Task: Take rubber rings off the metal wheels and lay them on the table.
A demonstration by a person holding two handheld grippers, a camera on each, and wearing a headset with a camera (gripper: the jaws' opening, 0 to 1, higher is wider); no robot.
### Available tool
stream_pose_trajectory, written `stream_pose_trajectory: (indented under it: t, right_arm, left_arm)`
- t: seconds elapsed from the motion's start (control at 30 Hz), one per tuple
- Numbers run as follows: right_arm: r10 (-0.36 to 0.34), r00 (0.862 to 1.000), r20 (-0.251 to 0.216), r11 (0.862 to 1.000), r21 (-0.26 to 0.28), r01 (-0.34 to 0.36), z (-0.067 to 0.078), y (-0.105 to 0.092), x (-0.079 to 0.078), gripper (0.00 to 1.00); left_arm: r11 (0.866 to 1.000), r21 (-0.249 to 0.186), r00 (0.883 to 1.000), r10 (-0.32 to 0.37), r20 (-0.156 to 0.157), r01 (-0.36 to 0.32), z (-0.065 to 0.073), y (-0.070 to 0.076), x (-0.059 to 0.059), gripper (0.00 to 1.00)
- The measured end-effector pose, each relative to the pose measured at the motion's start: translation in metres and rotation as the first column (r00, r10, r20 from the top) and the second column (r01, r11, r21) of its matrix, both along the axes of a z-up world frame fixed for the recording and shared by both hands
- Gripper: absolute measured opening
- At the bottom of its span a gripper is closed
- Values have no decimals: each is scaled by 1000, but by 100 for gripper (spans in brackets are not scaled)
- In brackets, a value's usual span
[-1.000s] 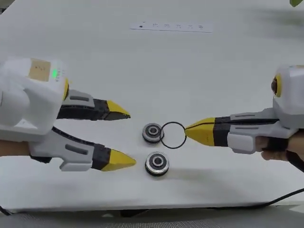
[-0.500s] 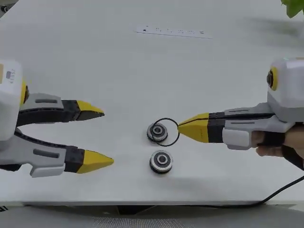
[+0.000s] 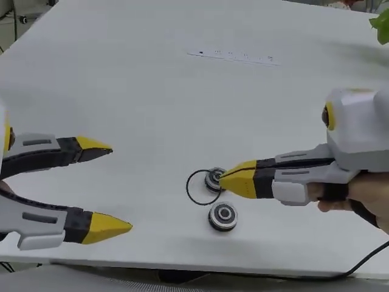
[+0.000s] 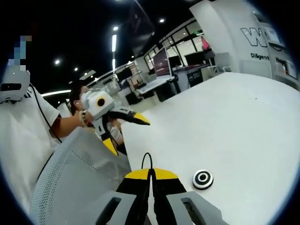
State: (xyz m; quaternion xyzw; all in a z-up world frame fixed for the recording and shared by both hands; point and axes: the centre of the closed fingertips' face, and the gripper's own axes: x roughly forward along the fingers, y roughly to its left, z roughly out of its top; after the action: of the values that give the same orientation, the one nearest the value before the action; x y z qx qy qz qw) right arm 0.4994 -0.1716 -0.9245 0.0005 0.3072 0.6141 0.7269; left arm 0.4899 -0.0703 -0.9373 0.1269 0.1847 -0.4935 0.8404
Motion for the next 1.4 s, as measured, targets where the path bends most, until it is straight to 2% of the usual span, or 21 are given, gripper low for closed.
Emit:
stream_pose_trajectory:
  t: [0.2,0.37,0.53,0.7,0.93,1.23,1.4]
  right_arm:
    - [20,1000,-6,1000,-23,-20,-7,12,-1,0]
    - [31,999,-10,999,-40,-32,-15,22,-3,0]
    - [33,999,-19,997,-62,-34,-24,31,-2,0]
    - [35,999,-23,994,-107,-37,-38,38,-2,0]
    - [27,999,-28,983,-179,-31,-60,40,0,0]
    - [-4,1000,-3,975,-224,3,-74,39,14,0]
    - [3,1000,16,967,-255,2,-82,36,16,0]
  left_arm:
    - [1000,-22,1000,18,-1,-18,-1,10,-3,76]
    - [1000,-21,1000,9,-4,-9,-7,15,-6,79]
    - [999,-32,1000,7,0,-7,-6,18,-5,81]
    - [999,-35,1000,-1,7,1,-6,19,-5,81]
    - [999,-39,1000,-10,7,10,-9,21,-7,81]
    - [998,-53,1000,-17,4,17,-7,21,-9,81]
    - [999,-52,1000,-9,11,10,-6,21,-7,81]
